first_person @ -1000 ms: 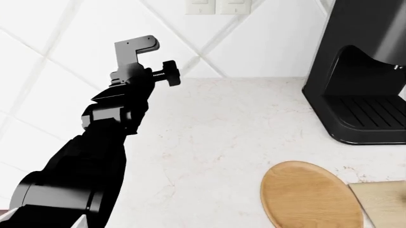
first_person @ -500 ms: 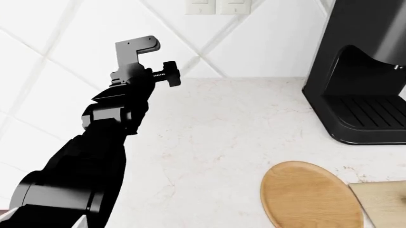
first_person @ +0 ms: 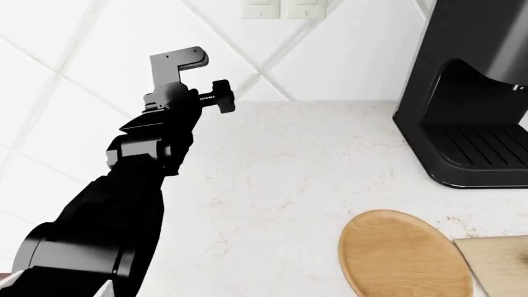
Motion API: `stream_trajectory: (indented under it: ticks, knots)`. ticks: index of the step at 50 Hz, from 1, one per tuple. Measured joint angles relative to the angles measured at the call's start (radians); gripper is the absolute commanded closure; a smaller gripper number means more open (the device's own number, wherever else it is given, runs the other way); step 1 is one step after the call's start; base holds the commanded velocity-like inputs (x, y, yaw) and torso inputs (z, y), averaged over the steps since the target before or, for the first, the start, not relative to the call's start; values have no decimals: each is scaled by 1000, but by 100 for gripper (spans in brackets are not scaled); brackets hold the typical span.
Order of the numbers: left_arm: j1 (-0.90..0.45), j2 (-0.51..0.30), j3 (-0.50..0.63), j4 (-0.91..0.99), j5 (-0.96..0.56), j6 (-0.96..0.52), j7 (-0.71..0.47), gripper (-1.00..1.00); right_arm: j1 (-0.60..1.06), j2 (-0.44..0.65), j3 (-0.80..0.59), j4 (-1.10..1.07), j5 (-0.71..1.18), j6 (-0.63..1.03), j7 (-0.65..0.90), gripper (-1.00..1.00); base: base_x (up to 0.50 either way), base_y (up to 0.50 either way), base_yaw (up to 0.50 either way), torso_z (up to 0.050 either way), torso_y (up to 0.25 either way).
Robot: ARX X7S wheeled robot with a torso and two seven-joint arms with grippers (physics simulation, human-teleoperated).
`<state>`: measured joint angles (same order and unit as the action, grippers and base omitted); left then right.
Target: Pick the chicken breast from the plate and place it on the cutting board. Then pick the condiment bottle from the cabinet and place it next to the cutting board.
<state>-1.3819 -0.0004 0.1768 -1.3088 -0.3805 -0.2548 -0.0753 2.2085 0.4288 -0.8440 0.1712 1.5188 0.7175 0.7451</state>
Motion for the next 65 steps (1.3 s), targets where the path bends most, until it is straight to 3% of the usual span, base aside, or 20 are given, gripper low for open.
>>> stream_trajectory:
  ticks: [30, 50, 65]
  knots:
    - [0, -1, 1, 0, 2, 5, -4, -100, 31, 18, 55, -143, 132, 70, 49, 100, -451, -75, 0, 0, 0]
    - [1, -1, 5, 0, 2, 7, -8, -100, -91, 120, 82, -336, 201, 81, 109, 100, -472, -373, 0, 0, 0]
    - [1, 0, 3, 0, 4, 7, -8, -100, -196, 204, 89, -497, 204, 74, 124, 100, -148, -498, 0, 0, 0]
